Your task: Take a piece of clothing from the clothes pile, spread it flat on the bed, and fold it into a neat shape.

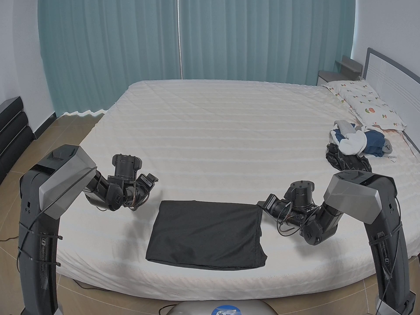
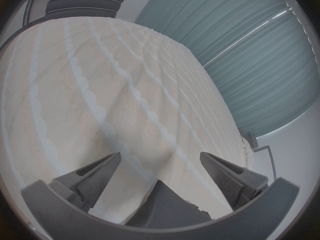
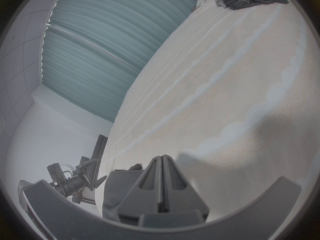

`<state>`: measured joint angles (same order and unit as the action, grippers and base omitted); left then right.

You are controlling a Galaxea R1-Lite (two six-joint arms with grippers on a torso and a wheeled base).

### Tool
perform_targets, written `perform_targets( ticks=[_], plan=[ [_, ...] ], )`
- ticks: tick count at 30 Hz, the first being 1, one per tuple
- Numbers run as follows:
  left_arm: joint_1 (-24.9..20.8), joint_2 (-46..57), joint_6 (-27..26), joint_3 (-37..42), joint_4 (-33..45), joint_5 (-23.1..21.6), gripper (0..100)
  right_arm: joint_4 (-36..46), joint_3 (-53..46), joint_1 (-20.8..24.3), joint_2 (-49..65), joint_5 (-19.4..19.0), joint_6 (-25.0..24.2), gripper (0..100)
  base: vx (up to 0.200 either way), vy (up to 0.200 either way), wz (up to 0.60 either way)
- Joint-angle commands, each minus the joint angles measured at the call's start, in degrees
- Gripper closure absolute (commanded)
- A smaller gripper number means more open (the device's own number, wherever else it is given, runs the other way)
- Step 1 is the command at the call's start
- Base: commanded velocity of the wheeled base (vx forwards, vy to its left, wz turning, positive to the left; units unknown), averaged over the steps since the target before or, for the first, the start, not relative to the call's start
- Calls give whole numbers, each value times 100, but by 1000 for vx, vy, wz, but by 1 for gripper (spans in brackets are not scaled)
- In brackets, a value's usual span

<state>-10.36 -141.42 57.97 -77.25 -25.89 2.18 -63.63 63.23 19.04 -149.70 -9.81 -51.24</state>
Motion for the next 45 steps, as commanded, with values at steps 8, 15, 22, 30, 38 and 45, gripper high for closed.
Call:
perform_targets(
  ticks=[8,15,22,30,38,45],
  plan=[
    [8,80,48,114,14,-16,0,-88,-30,-67,55,357,-18,0,0,0,0],
    [43,730,136,615,-47,-350,0,-220,-435,-208,890,876,0,0,0,0,0],
    [122,1926,4,1072,-118,-324,0,-184,-936,-489,1628,1183,325,0,0,0,0],
    [412,4061,-673,2478,-135,-245,0,-316,-2148,-674,3140,1219,703,0,0,0,0],
    [535,6223,-1121,3700,-100,-236,0,-483,-3792,-612,5267,1183,1318,0,0,0,0],
    [518,8385,-2316,4825,-74,204,0,-263,-5330,-647,7737,1157,2355,0,0,0,0]
  ],
)
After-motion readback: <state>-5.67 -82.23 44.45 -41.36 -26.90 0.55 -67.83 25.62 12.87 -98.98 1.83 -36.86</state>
